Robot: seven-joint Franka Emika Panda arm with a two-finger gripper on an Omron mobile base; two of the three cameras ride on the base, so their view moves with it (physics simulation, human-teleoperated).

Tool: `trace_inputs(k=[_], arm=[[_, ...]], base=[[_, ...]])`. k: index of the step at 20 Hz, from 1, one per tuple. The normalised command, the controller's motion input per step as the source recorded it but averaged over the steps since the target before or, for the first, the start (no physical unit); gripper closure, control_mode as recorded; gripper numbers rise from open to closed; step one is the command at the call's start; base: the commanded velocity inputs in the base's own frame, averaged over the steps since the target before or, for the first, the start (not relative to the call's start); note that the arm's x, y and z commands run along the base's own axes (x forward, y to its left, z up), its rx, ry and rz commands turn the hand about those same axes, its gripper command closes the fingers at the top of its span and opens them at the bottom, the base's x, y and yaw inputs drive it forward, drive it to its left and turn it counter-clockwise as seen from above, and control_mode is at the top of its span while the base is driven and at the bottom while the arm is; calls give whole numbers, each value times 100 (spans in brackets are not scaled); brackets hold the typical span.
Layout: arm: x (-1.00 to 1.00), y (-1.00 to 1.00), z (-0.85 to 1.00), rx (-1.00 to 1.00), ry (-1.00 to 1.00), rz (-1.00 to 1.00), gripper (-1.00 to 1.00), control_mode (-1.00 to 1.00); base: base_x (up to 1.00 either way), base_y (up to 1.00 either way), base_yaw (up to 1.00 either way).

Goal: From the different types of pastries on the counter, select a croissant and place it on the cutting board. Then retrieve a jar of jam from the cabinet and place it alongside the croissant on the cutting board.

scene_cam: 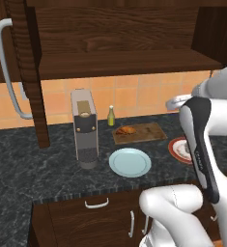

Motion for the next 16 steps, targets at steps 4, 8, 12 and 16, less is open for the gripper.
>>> trace_inputs(k=[4, 8, 12, 16], arm=[[5, 6, -26, 0, -7, 0, 100, -100], [7, 1, -34, 0, -1, -2, 100, -100], [46, 0, -46, -1, 5, -4, 100, -100], [59, 0, -9, 0, 0, -2, 100, -100]], base=[[0, 0, 0], [0, 0, 0], [0, 0, 0], [0, 0, 0]])
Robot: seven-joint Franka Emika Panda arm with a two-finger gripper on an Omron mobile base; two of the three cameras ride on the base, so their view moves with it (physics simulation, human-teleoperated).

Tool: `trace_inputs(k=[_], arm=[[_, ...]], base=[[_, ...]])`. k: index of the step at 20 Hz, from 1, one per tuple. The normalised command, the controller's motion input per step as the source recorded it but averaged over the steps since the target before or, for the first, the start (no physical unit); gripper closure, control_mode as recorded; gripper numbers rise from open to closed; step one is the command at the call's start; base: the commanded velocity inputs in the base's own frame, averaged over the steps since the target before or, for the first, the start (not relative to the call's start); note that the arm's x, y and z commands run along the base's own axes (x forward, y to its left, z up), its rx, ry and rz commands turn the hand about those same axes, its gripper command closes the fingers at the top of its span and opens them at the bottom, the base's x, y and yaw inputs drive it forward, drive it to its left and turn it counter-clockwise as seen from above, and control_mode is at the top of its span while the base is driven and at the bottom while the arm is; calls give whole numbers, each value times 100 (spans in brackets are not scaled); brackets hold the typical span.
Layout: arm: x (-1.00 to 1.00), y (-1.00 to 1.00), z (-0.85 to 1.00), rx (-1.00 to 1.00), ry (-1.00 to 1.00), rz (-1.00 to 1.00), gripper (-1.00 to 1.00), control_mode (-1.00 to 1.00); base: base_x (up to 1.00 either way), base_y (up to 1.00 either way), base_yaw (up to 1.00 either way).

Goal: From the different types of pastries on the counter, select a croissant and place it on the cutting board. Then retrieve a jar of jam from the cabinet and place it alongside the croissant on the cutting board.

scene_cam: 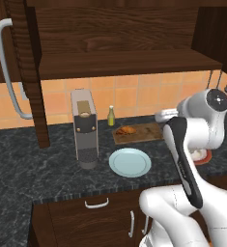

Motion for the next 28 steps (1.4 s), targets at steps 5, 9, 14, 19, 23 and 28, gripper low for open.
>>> trace_inputs(k=[5, 9, 14, 19, 23, 28], arm=[[47, -1, -34, 0, 0, 0, 100, -100], [33, -6, -42, 0, 0, -1, 100, -100], [29, -9, -44, 1, -8, -2, 100, -100], [33, 0, -29, 0, -8, -3, 100, -100], [34, 0, -10, 0, 0, -3, 100, -100], [7, -6, -15, 1, 0, -2, 100, -100]], base=[[0, 0, 0], [0, 0, 0], [0, 0, 0], [0, 0, 0], [0, 0, 0], [0, 0, 0]])
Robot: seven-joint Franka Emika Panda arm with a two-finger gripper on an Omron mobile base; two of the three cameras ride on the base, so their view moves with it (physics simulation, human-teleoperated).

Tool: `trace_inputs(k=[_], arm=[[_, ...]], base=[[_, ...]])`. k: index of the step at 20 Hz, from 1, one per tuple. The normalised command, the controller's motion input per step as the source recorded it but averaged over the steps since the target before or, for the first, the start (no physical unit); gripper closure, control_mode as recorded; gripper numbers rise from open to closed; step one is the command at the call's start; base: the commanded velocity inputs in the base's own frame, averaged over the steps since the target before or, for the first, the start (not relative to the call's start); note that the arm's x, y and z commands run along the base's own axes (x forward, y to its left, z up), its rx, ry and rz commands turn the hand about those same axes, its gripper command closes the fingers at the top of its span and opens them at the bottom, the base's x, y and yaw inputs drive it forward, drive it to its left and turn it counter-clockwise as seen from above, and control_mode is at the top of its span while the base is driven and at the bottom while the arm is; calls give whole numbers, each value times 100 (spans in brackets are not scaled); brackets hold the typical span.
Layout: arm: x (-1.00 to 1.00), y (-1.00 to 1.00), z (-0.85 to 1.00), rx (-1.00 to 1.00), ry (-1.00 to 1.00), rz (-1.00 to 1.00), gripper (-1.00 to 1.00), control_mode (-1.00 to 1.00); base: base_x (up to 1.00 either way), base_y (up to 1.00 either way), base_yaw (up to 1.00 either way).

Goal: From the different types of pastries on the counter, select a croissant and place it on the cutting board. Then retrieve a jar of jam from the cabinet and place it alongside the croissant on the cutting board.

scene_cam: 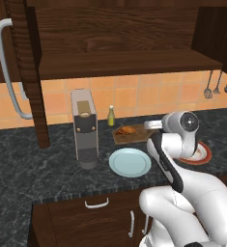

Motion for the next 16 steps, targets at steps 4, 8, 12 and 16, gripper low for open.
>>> trace_inputs(k=[4, 8, 12, 16], arm=[[0, -15, -30, 3, 0, -1, 100, -100], [8, -1, -6, 0, -8, -1, 100, -100], [4, 0, -18, 0, -7, -2, 100, -100], [0, -8, -28, 1, -1, -2, 100, -100]], base=[[0, 0, 0], [0, 0, 0], [0, 0, 0], [0, 0, 0]])
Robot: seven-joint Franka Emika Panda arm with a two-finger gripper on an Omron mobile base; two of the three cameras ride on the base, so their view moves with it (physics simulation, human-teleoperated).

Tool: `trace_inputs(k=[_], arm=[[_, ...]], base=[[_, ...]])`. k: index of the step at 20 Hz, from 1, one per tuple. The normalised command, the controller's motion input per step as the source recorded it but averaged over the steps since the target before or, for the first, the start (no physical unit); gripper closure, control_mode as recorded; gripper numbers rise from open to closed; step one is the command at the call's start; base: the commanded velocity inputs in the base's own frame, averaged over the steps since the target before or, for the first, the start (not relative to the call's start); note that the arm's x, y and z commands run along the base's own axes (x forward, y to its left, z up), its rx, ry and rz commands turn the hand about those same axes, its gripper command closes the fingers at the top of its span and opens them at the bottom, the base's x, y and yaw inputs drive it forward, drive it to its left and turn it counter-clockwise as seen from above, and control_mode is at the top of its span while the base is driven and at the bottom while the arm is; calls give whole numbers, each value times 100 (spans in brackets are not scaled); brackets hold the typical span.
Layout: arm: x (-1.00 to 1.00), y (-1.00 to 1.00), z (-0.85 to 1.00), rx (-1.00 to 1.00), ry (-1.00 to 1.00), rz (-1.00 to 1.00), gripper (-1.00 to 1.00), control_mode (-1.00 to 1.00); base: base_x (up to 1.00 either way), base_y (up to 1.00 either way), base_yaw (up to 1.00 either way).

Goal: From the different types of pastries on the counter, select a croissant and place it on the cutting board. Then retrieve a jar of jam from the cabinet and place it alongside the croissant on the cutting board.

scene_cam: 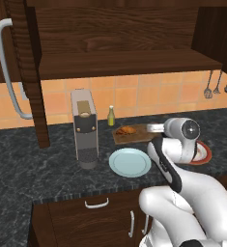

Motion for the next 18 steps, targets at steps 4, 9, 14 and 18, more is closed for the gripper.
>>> trace_inputs(k=[4, 9, 14, 18], arm=[[0, -3, -21, 1, -2, -2, 100, -100], [22, 0, -42, 0, -13, 0, 100, -100], [31, 0, -48, 0, -7, 0, 100, -100], [29, 0, -36, 0, 0, 0, 100, -100]], base=[[0, 0, 0], [0, 0, 0], [0, 0, 0], [0, 0, 0]])
